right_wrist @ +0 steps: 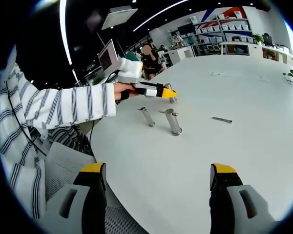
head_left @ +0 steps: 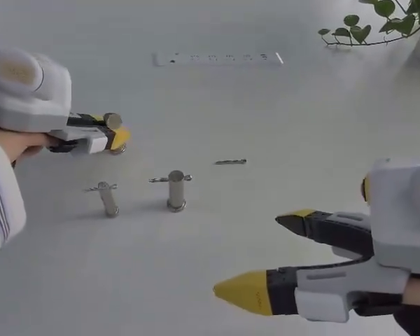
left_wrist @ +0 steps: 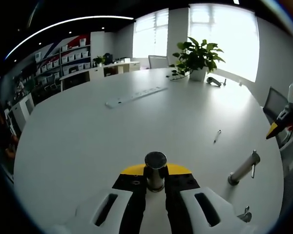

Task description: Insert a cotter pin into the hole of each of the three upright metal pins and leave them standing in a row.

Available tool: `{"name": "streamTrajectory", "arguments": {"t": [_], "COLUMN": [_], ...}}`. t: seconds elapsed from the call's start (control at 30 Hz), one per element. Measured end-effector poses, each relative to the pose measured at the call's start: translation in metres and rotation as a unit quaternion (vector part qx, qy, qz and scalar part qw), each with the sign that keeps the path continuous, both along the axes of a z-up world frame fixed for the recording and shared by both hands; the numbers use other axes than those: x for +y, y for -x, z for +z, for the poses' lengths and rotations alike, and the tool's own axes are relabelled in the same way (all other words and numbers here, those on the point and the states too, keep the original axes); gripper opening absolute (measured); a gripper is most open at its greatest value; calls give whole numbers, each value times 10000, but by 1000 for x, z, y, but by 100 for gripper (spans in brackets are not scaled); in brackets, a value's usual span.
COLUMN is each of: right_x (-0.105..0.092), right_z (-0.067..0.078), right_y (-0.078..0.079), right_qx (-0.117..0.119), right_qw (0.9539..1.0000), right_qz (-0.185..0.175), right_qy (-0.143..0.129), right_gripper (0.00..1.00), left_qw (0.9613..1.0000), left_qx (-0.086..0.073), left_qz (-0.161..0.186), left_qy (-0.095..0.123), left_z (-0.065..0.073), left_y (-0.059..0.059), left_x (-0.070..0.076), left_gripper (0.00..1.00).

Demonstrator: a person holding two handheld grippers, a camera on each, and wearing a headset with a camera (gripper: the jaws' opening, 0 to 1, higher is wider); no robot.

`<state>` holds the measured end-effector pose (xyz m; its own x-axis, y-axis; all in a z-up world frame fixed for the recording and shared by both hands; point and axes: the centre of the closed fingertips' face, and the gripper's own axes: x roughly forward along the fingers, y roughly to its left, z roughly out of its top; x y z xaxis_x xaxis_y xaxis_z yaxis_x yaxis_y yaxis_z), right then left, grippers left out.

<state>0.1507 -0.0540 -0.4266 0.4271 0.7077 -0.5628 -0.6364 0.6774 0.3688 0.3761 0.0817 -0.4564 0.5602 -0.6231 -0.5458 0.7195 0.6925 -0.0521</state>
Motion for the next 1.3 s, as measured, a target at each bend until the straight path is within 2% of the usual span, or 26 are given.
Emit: {"name": "streamTrajectory", "arguments": {"t": [0.17,0.4,0.43,0.5,0.73,0.8,1.0,1.3], "right_x": [0,-1,-2,-2,0,0,3,4], "right_z": [1,6,6,7,11,13,17,16], "right_y": [0,-1,-2,-2,1,2,2,5], "right_qx": [-44,-145,-154,-184,-280,-316,-395,-414], "right_qw": [10000,9999,9999,9998,9996,9994,9991,9989], "right_qz": [10,23,22,24,93,121,166,209], "right_qy": [-3,-21,-23,-28,-45,-47,-44,7], "right_gripper": [86,86,86,86,86,86,89,94], "left_qw": [9999,9993,9991,9989,9981,9977,9963,9953], "left_qx": [-134,-293,-325,-373,-490,-526,-588,-523], "left_qz": [-39,-213,-251,-294,-361,-411,-617,-798], "left_qy": [100,40,37,34,130,137,123,158], "left_z": [20,41,47,56,76,86,92,90], "left_y": [3,21,32,44,61,80,98,119], "left_x": [-1,-2,-4,-7,-12,-18,-27,-39], "left_gripper": [9,9,9,9,9,9,10,10]}}
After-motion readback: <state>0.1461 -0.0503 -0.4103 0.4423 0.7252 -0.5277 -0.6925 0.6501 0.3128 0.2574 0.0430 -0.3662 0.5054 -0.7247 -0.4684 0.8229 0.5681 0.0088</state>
